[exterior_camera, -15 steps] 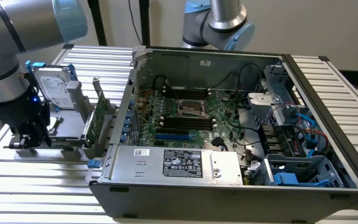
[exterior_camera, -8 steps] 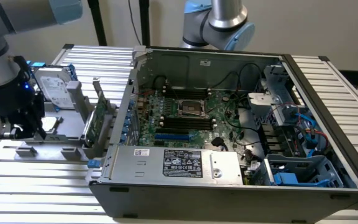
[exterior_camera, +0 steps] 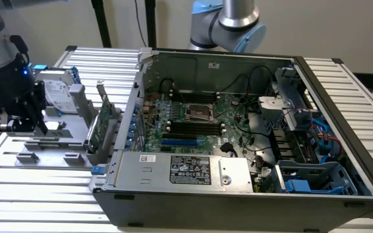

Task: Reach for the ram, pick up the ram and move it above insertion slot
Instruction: 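Pick up the ram and move it above insertion slot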

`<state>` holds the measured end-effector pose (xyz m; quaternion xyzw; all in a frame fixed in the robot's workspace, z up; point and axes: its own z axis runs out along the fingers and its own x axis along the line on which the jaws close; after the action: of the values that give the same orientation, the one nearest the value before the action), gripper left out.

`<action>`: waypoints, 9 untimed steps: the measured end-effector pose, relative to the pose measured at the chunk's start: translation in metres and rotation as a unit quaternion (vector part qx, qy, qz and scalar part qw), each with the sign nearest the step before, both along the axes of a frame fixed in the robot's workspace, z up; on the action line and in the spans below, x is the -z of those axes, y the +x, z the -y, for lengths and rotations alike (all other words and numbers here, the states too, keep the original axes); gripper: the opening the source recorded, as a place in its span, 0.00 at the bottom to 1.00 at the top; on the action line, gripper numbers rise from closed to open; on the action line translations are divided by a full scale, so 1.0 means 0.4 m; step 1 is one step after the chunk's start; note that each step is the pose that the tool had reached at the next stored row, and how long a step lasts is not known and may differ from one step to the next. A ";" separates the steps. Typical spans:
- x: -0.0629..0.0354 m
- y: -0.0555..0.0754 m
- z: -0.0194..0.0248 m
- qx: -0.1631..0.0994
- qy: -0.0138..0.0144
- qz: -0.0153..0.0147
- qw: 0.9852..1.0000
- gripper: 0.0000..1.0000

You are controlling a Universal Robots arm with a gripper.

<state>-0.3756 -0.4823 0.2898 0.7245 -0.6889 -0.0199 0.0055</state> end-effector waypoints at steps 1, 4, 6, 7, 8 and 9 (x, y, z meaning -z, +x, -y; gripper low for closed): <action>-0.011 0.009 0.000 0.000 0.001 0.000 1.000 0.14; -0.044 0.038 0.000 -0.001 0.004 0.000 1.000 0.14; -0.067 0.057 0.000 -0.001 0.005 0.000 1.000 0.14; -0.078 0.066 0.000 -0.001 0.006 0.000 1.000 0.14; -0.090 0.076 0.000 -0.002 0.007 0.000 1.000 0.14; -0.102 0.086 0.000 -0.002 0.007 0.000 1.000 0.14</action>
<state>-0.3413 -0.4824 0.3306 0.7258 -0.6875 -0.0250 0.0002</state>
